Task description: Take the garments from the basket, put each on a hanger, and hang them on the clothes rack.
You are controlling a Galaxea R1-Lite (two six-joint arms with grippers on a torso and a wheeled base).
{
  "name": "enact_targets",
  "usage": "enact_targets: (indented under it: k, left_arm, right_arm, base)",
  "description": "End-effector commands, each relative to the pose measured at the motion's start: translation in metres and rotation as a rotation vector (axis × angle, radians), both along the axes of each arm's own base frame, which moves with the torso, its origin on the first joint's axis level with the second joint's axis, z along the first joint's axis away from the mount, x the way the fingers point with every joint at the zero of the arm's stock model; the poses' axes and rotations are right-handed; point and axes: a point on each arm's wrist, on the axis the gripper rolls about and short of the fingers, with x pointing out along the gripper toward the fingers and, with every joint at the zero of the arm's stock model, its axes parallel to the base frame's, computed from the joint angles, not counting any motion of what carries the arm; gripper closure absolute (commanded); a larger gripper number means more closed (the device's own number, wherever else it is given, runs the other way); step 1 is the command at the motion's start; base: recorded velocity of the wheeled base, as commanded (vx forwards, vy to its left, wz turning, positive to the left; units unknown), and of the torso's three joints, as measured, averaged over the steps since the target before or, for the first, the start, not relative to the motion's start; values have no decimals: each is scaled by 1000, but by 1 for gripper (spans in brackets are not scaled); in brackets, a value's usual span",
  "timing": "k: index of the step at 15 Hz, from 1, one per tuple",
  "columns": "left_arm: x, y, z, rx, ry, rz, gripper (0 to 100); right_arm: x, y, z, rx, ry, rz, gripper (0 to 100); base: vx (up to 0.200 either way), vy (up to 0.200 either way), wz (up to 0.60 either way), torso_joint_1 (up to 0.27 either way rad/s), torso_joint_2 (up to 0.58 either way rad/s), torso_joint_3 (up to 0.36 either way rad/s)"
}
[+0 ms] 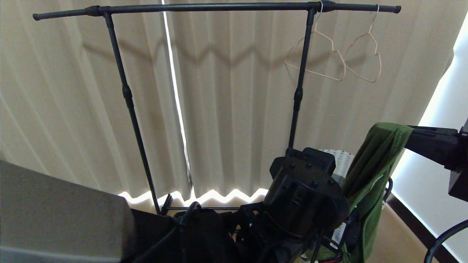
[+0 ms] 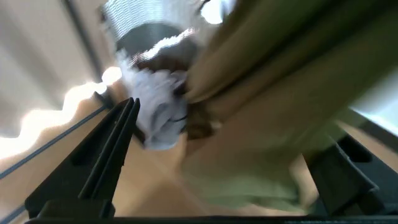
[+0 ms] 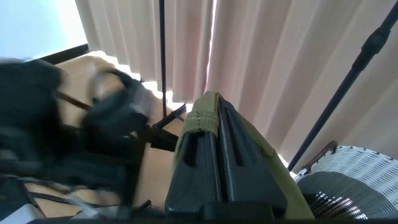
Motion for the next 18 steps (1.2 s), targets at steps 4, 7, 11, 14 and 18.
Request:
enact_targets:
  k: [4,7,11,14,18]
  left_arm:
    - [-2,15,-28,111,33,17,0]
    - [-9,28,-32,153,34,8,0]
    - [-4,31,-30,149,33,24,100]
    - [-6,34,-26,145,23,26,100]
    - [-22,54,0,91,-54,30,100]
  right_arm:
    - [-5,-3,1,5,-13,-4,100]
    - [-5,-3,1,5,-11,-3,100]
    - [-6,-4,2,5,-15,-3,100]
    - [-7,-4,2,7,-19,-5,100]
    - [-6,-4,3,8,-20,-6,100]
  base:
    - [0,0,0,0,0,0]
    - [0,0,0,0,0,0]
    - [0,0,0,0,0,0]
    - [0,0,0,0,0,0]
    - [0,0,0,0,0,0]
